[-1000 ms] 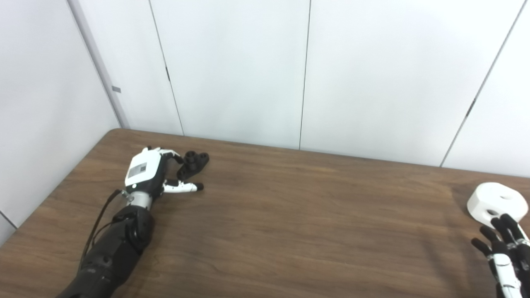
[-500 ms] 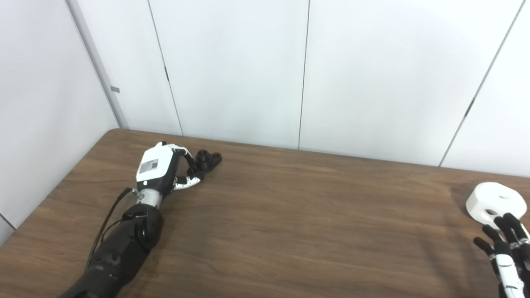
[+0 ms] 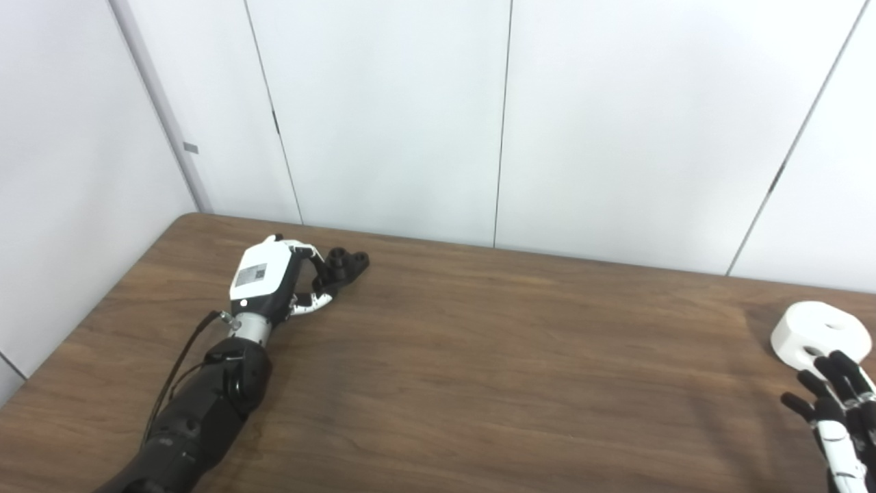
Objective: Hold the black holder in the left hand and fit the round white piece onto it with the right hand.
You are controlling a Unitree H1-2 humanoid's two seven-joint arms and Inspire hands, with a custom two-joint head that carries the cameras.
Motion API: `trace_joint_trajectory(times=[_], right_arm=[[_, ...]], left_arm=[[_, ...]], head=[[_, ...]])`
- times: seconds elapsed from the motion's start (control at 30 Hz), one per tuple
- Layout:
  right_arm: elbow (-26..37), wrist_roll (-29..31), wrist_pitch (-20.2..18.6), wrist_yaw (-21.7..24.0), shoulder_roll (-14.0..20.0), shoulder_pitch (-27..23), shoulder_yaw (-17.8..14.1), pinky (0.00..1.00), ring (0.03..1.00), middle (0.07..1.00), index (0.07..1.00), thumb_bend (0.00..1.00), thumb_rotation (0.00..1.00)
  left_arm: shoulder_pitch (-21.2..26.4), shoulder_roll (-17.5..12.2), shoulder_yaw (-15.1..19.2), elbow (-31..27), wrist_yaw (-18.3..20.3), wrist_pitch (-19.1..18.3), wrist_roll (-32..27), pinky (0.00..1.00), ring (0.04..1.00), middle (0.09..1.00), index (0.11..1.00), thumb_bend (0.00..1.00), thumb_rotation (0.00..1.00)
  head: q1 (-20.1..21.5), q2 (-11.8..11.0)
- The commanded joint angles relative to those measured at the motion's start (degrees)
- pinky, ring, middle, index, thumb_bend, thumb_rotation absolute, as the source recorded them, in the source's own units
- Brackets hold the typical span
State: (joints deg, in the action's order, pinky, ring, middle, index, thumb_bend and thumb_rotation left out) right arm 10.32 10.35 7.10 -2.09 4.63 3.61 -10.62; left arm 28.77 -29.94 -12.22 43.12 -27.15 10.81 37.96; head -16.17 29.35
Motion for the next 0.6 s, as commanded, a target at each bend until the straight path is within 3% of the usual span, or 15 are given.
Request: trace_joint_trajectory(times=[0.0,0.33,0.57], right_arm=[[2.6,-0.2,1.1,-0.1,-0.2,-0.8,-0.1,0.73,0.836,0.865,0.837,0.36,0.52],[4.1,-0.8,0.0,-0.5,-0.8,-0.7,0.3,0.74,0.828,0.863,0.835,0.35,0.5],[4.7,-1.7,-0.4,-1.1,-1.1,-0.7,0.2,0.72,0.822,0.857,0.833,0.33,0.49]], left_arm=[[3.0,-1.9,0.3,0.0,-2.1,1.4,0.6,0.91,0.802,0.693,0.489,0.52,0.06],[2.1,-2.3,0.0,-2.5,-0.9,0.1,1.8,0.9,0.802,0.694,0.489,0.52,0.06],[0.9,-1.6,-0.1,-4.6,0.3,1.4,1.6,0.9,0.799,0.683,0.487,0.52,0.06]], head=[[-0.1,-0.1],[0.4,0.4],[0.5,0.6]])
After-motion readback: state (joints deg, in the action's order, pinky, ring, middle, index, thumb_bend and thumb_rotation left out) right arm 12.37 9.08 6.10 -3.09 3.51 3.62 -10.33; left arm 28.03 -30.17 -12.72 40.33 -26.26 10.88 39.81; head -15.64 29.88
